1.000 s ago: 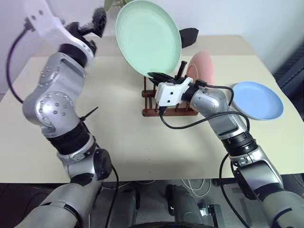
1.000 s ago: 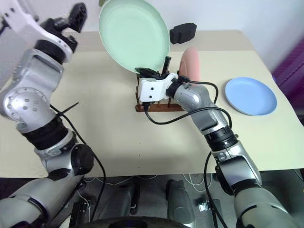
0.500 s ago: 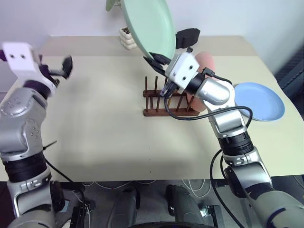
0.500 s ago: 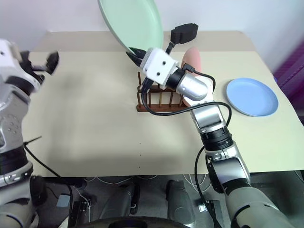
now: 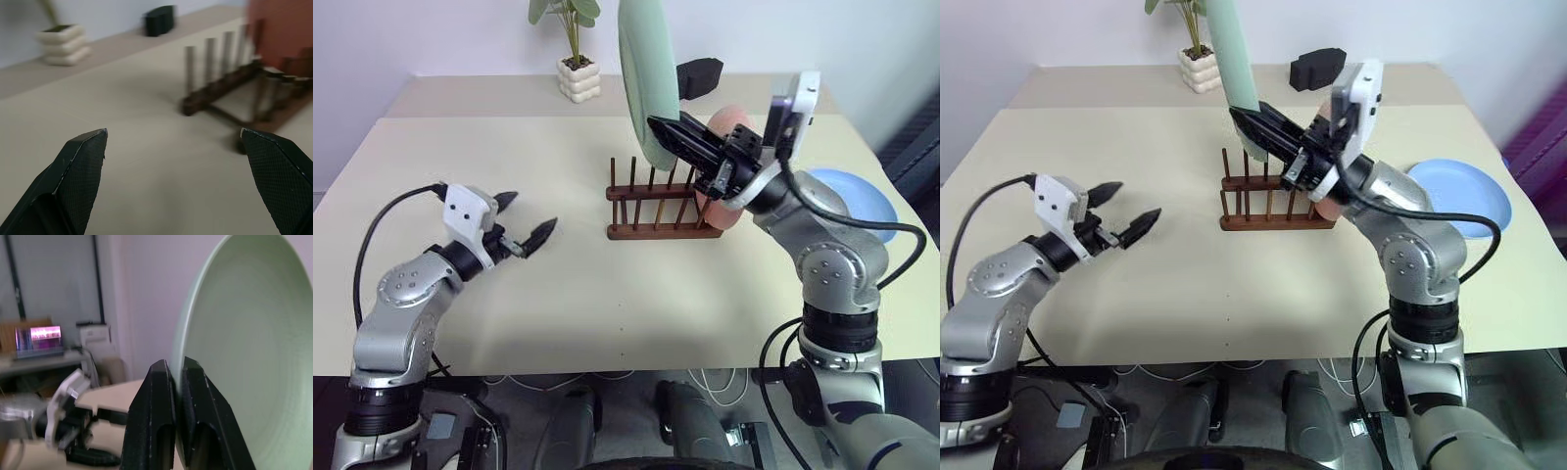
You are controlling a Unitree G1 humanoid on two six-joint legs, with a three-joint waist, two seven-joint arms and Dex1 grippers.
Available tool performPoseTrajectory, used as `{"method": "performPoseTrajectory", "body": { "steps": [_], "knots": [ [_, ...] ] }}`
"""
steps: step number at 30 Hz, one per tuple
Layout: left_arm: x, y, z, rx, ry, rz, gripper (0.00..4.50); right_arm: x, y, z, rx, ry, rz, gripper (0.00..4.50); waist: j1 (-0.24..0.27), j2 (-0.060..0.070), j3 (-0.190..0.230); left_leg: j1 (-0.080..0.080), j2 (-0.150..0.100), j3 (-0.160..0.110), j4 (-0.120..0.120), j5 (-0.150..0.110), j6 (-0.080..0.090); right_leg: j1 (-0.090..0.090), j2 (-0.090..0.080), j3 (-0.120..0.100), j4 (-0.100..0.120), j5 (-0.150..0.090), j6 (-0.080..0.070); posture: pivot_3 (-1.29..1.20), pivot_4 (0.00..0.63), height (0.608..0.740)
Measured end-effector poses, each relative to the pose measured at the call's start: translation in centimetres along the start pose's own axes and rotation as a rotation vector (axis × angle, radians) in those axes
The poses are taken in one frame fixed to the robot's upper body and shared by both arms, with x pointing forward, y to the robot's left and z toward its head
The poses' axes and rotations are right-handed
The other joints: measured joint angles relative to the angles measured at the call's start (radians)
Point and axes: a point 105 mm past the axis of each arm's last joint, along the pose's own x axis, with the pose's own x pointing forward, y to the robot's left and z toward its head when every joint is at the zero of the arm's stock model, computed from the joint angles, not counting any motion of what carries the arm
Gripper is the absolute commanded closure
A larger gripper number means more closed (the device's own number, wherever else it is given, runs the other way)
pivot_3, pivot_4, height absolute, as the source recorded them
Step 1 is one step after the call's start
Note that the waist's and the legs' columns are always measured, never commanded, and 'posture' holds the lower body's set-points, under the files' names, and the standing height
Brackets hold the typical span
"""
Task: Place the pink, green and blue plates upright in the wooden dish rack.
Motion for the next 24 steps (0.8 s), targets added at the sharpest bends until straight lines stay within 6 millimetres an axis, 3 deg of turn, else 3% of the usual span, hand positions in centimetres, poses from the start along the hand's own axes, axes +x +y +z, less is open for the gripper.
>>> {"method": "performPoseTrajectory", "body": {
  "steps": [7, 24],
  "knots": [
    [0.5, -1.8, 0.2, -0.013, -0.015, -0.087, 0.02, -0.8, -1.1, 0.4, 0.115, -0.024, -0.100, 4.50, 0.000, 0.000, 0.000, 0.000, 0.000, 0.001, 0.000, 0.000, 0.000, 0.000, 0.001, 0.000, 0.000, 0.000, 0.000, 0.00, 0.150, 0.730],
    [0.8, -2.9, 0.5, -0.032, -0.034, -0.131, 0.02, -2.4, -3.3, -2.1, 0.249, 0.033, -0.230, 4.50, -0.001, 0.000, 0.000, 0.000, 0.000, 0.001, 0.000, 0.000, 0.001, 0.000, 0.001, 0.000, 0.000, 0.000, 0.001, 0.00, 0.150, 0.730]
  ]
}}
